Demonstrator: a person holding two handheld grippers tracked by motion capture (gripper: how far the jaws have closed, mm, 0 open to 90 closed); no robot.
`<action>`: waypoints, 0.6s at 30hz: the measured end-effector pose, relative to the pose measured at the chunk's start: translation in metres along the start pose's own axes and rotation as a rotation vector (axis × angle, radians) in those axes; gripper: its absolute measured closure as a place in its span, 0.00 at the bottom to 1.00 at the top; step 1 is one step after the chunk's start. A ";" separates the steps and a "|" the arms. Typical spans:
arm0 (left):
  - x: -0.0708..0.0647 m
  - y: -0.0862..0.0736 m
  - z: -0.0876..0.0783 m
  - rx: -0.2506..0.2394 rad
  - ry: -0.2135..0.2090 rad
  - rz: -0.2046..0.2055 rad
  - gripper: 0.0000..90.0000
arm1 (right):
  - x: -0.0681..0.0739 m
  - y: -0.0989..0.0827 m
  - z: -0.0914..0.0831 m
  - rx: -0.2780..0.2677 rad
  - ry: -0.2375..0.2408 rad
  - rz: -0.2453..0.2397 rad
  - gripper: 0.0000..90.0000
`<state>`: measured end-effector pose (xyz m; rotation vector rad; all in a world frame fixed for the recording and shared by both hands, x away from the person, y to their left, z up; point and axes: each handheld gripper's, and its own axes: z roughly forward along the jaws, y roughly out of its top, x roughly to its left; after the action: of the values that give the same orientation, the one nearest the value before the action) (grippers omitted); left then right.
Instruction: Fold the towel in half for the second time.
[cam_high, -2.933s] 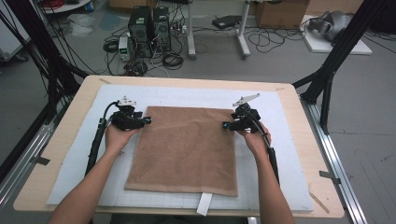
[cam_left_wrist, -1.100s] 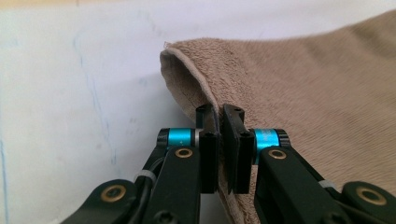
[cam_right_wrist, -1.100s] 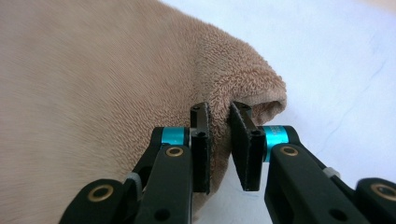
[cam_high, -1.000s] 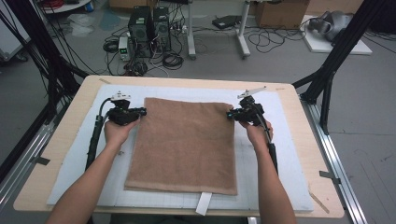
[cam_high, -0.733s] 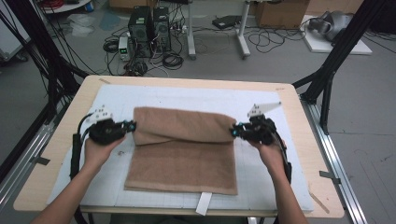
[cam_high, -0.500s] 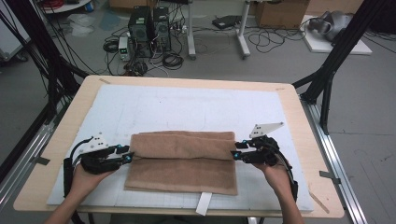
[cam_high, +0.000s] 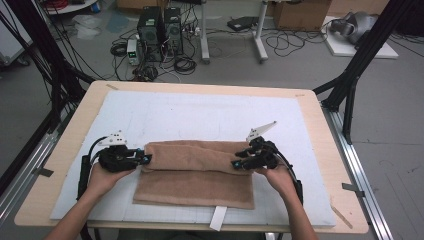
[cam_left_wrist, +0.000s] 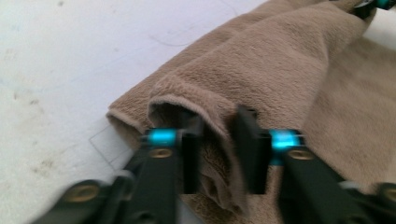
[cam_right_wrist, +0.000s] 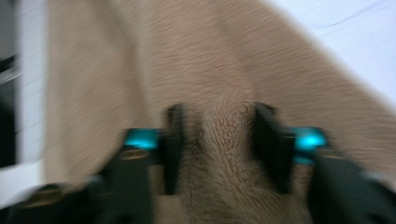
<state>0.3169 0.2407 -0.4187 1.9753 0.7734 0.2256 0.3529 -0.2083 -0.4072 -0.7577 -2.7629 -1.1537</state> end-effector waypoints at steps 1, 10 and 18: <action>-0.003 0.000 -0.004 -0.005 -0.011 0.016 0.93 | 0.004 -0.001 -0.001 0.009 0.009 -0.027 0.83; -0.020 -0.002 -0.049 -0.062 -0.115 0.070 0.72 | 0.044 -0.006 -0.043 -0.123 0.106 -0.121 0.69; -0.010 0.004 -0.034 -0.048 -0.019 0.050 0.60 | 0.012 0.006 -0.028 -0.085 -0.105 -0.072 0.51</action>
<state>0.2954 0.2577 -0.3962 1.9507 0.7008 0.2524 0.3417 -0.2186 -0.3803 -0.7538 -2.8645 -1.2888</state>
